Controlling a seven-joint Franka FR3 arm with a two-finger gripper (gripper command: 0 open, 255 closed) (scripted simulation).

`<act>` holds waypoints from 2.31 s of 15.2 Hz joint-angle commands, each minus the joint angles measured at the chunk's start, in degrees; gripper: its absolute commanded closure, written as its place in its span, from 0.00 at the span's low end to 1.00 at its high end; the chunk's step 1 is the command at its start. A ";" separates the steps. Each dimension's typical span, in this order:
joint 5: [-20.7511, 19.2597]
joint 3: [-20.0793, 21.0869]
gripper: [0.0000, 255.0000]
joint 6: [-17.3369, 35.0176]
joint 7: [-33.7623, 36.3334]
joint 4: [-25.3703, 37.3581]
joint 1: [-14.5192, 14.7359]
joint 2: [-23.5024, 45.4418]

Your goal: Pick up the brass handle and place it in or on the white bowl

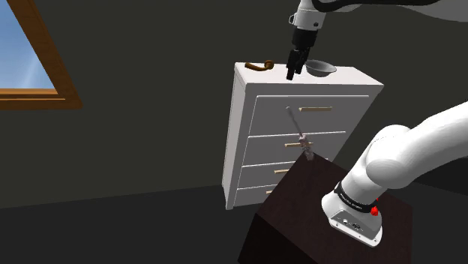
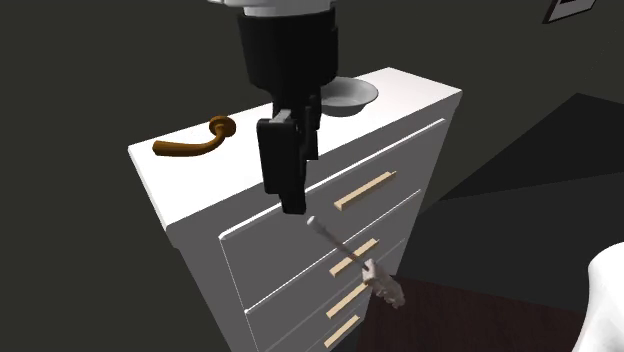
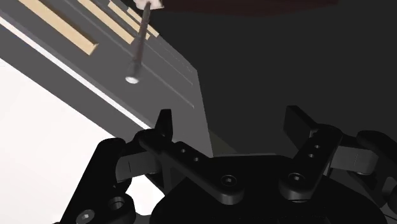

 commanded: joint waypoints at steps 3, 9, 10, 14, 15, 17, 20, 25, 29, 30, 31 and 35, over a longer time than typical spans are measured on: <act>0.56 -3.25 0.00 2.14 -5.21 6.67 -0.20 8.28; 3.76 -6.90 0.00 3.61 -12.56 18.56 -0.74 21.43; 4.51 -7.37 0.00 3.57 -13.79 20.88 -0.95 23.74; 7.97 -8.76 0.00 2.44 -18.48 31.36 -2.40 33.41; 8.92 -8.97 0.00 1.89 -19.57 34.33 -2.92 35.95; 10.87 -9.18 0.00 0.44 -21.57 40.85 -4.22 41.26; 13.85 -9.06 0.00 -2.86 -24.01 52.58 -6.74 50.02; 13.81 -8.85 0.00 0.38 -24.23 49.15 -6.45 49.81; 13.74 -8.77 0.00 3.36 -24.34 45.71 -6.02 49.34; 13.74 -8.77 0.00 3.35 -24.34 45.73 -6.03 49.36; 13.74 -8.77 0.00 3.35 -24.34 45.74 -6.03 49.36; 13.74 -8.77 0.00 3.35 -24.34 45.74 -6.03 49.36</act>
